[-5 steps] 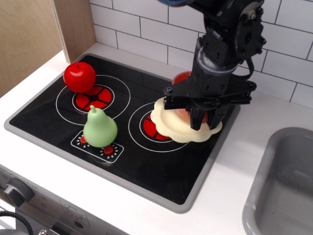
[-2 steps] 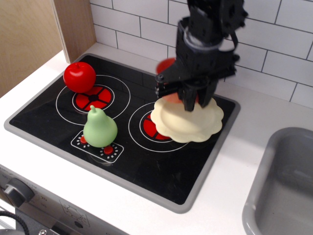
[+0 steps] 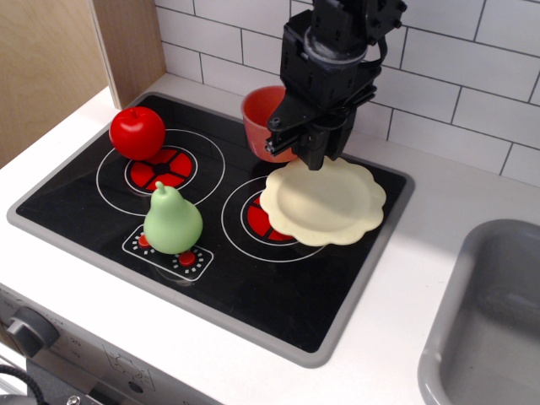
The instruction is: Take cup off plate
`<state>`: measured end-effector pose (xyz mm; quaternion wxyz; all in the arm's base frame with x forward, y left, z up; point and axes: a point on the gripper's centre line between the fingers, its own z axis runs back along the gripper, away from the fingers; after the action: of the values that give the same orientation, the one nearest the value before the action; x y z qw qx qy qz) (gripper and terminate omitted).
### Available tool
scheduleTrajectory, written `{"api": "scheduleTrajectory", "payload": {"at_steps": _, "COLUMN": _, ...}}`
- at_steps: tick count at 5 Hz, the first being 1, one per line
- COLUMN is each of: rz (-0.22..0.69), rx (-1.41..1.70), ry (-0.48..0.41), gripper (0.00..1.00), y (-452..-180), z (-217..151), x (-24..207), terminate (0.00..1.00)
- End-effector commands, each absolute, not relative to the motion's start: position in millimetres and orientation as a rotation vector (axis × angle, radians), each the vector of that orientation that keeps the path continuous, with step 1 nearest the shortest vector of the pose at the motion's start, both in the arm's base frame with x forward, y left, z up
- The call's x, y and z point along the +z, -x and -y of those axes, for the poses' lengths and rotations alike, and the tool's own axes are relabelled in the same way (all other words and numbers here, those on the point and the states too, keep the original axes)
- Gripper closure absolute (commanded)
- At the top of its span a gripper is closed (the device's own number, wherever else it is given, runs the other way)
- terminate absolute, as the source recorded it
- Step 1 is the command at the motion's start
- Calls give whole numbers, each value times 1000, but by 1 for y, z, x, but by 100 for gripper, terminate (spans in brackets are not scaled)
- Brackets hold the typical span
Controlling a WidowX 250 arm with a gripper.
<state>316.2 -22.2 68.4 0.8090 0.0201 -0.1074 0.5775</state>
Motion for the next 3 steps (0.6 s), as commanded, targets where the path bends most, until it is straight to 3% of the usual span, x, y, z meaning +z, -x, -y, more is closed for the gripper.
{"api": "scheduleTrajectory", "payload": {"at_steps": 1, "rz": 315, "rx": 1258, "ry": -34, "gripper": 100, "y": -323, "z": 3, "x": 68, "terminate": 0}}
{"api": "scheduleTrajectory", "payload": {"at_steps": 3, "rz": 327, "rx": 1253, "ry": -35, "gripper": 100, "y": -320, "z": -1, "x": 65, "terminate": 0}}
